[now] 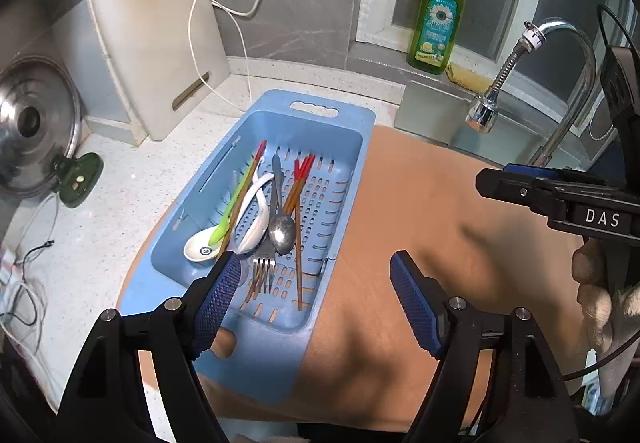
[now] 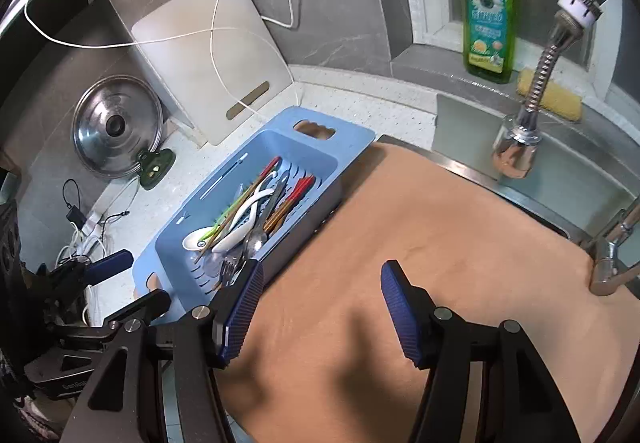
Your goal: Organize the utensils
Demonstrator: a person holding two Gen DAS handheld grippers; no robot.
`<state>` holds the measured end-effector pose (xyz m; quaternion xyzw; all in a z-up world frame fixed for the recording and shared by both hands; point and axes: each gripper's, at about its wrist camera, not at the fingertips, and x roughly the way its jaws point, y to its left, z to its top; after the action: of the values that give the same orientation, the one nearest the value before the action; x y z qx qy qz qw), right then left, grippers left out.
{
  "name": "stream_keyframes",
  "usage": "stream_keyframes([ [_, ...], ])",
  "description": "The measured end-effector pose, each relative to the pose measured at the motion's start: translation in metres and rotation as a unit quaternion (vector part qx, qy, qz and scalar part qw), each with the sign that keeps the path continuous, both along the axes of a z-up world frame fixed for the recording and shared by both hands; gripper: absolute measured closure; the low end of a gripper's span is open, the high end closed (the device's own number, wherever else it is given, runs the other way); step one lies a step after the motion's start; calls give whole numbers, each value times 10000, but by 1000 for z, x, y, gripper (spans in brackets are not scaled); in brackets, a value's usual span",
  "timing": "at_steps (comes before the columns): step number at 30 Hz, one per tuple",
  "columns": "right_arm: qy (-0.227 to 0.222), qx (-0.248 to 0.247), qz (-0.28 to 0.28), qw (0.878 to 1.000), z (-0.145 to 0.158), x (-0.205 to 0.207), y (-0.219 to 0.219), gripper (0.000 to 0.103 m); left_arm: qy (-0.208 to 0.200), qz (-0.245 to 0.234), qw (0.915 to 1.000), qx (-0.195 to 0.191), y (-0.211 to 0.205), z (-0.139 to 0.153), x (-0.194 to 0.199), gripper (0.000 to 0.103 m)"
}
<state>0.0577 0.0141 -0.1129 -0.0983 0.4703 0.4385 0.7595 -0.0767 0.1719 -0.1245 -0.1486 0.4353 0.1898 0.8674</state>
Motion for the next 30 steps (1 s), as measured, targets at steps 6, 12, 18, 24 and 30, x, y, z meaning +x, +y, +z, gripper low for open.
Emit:
stream_keyframes([
  [6, -242, -59, 13, 9997, 7, -8, -8, 46, -17, 68, 10000, 1, -6, 2, -1, 26],
  [12, -409, -13, 92, 9991, 15, -17, -12, 46, -14, 141, 9999, 37, -13, 5, -2, 25],
  [18, -445, 32, 108, 9989, 19, -22, -15, 45, -27, 170, 9998, 46, -16, 9, -4, 25],
  [24, -480, 60, 129, 9987, 23, -28, -16, 45, 2, 219, 9998, 35, -19, 9, -6, 25],
  [30, -566, 50, 118, 9983, 24, -32, -19, 41, 10, 233, 9997, 43, -21, 9, -7, 24],
])
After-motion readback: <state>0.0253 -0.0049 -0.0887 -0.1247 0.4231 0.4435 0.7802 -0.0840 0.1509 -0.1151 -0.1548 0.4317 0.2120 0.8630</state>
